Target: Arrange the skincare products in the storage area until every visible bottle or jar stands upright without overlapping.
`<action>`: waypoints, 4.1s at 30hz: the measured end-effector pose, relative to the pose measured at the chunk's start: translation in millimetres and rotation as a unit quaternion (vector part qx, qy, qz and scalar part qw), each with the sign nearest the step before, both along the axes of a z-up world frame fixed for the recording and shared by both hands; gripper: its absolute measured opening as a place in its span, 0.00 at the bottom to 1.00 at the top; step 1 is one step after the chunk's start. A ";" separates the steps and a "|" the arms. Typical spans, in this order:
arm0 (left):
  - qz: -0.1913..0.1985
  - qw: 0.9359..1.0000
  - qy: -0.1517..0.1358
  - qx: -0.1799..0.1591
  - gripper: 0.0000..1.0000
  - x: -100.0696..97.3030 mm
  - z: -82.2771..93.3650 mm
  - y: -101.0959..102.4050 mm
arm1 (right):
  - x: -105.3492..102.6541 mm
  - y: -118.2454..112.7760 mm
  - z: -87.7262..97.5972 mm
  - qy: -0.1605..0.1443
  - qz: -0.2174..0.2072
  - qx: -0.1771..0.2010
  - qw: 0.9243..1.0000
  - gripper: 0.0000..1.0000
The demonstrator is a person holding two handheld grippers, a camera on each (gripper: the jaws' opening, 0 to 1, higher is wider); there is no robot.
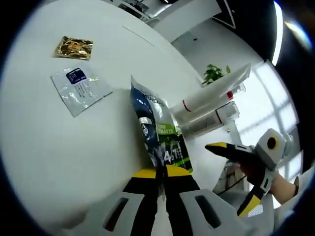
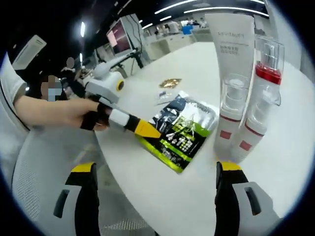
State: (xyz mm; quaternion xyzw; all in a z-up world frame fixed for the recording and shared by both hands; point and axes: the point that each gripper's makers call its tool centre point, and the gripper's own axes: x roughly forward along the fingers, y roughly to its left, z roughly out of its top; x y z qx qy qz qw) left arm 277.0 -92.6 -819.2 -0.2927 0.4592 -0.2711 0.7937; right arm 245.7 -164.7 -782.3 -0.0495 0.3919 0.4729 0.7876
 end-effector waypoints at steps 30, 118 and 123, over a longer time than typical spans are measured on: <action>-0.038 0.996 -0.002 0.076 0.53 -4.5 23.5 -5.5 | 7.6 -31.9 26.5 -0.041 -0.079 0.004 0.996 0.99; -0.015 0.966 -0.200 0.164 0.82 -46.5 99.6 111.8 | 6.2 -33.7 16.7 -0.050 -0.068 -0.029 0.996 0.97; -0.042 0.962 -0.196 0.184 0.82 -30.5 88.5 108.8 | 7.0 -35.6 16.9 -0.052 -0.073 -0.031 0.996 0.97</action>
